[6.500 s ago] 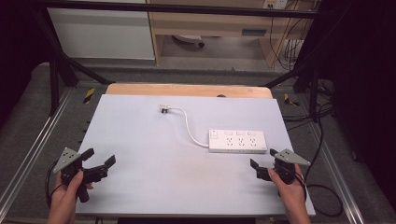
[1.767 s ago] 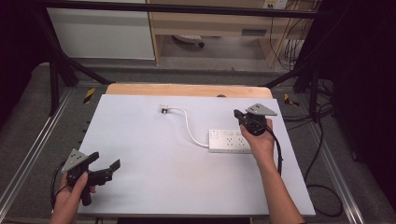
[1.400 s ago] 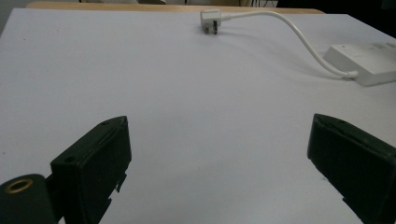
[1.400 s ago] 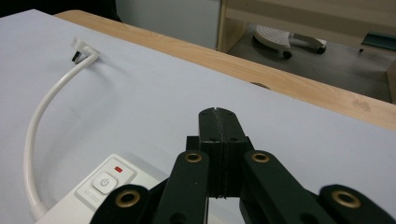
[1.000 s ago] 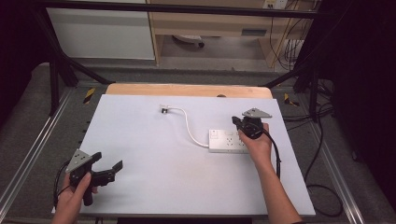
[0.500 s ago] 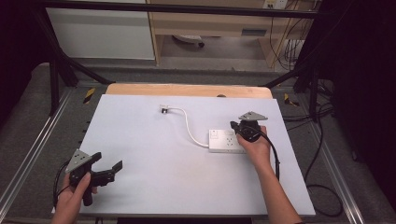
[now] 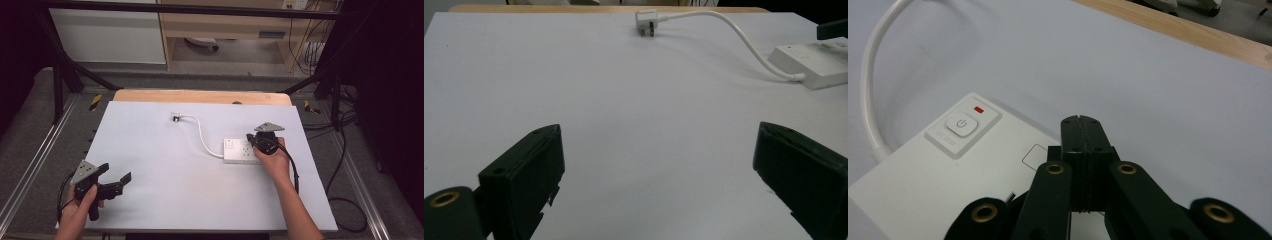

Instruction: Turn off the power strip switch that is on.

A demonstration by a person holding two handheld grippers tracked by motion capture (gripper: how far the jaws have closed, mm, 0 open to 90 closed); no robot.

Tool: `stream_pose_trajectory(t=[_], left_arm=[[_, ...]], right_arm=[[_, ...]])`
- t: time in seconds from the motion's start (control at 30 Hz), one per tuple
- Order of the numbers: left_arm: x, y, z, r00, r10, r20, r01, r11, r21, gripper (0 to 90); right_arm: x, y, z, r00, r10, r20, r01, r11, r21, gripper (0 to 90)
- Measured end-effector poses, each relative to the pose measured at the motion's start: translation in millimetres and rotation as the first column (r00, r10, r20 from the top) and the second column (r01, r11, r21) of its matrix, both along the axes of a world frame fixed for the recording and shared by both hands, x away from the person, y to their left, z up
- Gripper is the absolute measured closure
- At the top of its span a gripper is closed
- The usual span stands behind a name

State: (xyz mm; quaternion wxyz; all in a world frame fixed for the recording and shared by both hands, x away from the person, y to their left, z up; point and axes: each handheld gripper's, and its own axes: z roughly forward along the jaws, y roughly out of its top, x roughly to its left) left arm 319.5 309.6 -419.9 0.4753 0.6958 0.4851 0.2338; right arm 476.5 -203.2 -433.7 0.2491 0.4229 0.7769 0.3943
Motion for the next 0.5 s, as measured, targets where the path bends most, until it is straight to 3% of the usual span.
stream_pose_trajectory(t=[0.5], left_arm=[[0.3, -0.5, -0.4, 1.0000, -0.003, -0.002, 0.003, 1.0000, 0.002, 6.2]], right_arm=[[-2.2, -0.9, -1.7, 0.9999, 0.001, -0.012, -0.001, 1.000, -0.009, 90.0]])
